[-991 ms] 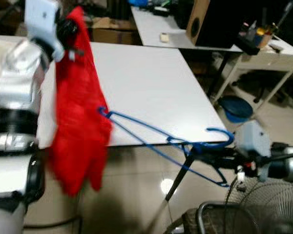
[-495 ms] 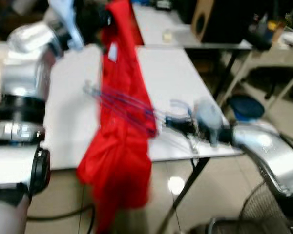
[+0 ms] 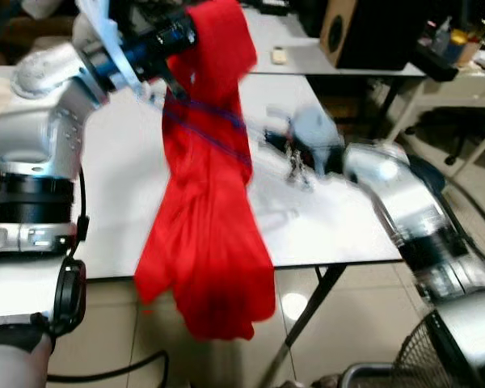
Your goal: Hang hanger
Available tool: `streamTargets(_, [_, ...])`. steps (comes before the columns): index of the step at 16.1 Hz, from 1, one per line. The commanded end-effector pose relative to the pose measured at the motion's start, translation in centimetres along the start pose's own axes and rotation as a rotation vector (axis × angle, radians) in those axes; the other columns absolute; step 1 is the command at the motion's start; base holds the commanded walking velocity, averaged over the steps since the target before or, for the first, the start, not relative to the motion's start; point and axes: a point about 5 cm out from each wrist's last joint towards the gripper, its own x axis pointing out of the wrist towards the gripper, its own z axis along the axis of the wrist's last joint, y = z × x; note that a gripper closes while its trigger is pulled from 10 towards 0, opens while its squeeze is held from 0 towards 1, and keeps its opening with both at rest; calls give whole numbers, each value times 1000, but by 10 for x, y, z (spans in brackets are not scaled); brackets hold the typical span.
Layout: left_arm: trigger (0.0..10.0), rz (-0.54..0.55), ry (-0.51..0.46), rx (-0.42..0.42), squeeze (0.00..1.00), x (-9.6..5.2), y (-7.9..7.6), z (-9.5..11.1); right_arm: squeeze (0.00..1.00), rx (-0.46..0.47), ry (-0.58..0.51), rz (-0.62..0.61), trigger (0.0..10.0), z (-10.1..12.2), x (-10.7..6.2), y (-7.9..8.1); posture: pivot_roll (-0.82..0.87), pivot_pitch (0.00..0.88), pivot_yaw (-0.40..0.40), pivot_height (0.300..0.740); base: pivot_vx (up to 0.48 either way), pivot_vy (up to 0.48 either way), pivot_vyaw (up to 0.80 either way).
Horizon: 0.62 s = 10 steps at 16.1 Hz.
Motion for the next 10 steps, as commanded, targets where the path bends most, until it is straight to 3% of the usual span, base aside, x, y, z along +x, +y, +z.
streamTargets(1, [10000,53,-177,62,0,4,8,37,0,-29,-108,-201,10000,24,-3,-34,1,0,-51,740,0,0,0])
streamTargets(2, [10000,137,-259,60,0,0,18,51,0,-34,-255,-307,10000,53,-6,-53,3,0,-56,740,0,0,0])
streamTargets(3, [10000,184,-306,69,0,-4,24,59,0,-48,-332,-367,10000,68,-11,-63,7,0,-64,740,0,0,0])
streamTargets(4, [10000,261,-397,75,0,-12,33,74,0,-85,-498,-490,10000,95,-24,-81,12,0,-71,740,0,0,0])
streamTargets(5, [10000,299,-455,78,0,-22,37,82,0,-158,-573,-554,10000,107,-31,-88,14,0,-80,740,0,0,0])
streamTargets(7, [10000,296,-450,56,0,-25,32,73,0,-167,-536,-528,10000,92,-22,-80,11,0,-81,740,0,0,0])
streamTargets(8, [10000,303,-407,40,0,-26,28,60,0,-128,-441,-416,10000,70,-10,-65,6,0,-76,740,0,0,0])
streamTargets(9, [10000,322,-322,43,0,-26,21,36,0,-149,-299,-271,10000,33,2,-38,6,0,-74,740,0,0,0])
streamTargets(10, [10000,326,-284,48,0,-26,17,26,0,-170,-264,-232,10000,22,3,-29,5,0,-73,740,0,0,0])
